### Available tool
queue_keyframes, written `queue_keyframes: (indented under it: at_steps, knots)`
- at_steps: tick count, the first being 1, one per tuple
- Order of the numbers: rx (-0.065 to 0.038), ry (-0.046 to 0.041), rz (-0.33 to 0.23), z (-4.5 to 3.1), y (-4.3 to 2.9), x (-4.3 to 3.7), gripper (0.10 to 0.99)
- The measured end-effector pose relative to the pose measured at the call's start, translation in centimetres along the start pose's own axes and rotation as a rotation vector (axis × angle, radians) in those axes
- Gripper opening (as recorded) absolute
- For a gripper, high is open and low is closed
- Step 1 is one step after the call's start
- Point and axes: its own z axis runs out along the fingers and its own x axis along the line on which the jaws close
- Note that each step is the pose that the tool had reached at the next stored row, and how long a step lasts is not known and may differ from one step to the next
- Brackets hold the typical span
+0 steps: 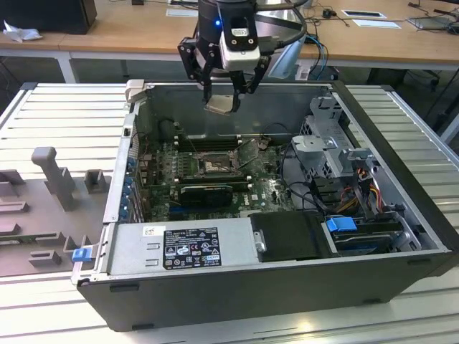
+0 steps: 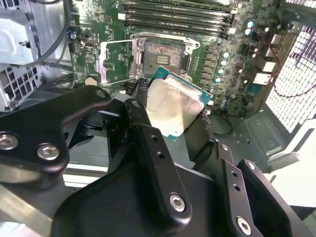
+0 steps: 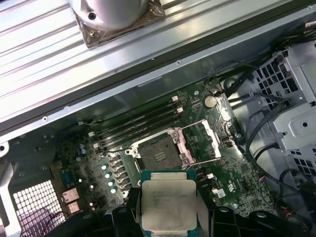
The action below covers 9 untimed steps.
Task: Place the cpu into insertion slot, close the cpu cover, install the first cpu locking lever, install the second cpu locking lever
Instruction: 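Place the cpu into insertion slot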
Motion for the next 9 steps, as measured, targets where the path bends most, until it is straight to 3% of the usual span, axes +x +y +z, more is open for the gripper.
queue_keyframes:
  at_steps: [9]
  knots:
    - [-0.003, -0.0124, 0.133, 0.18, -0.02, 0.01, 0.541]
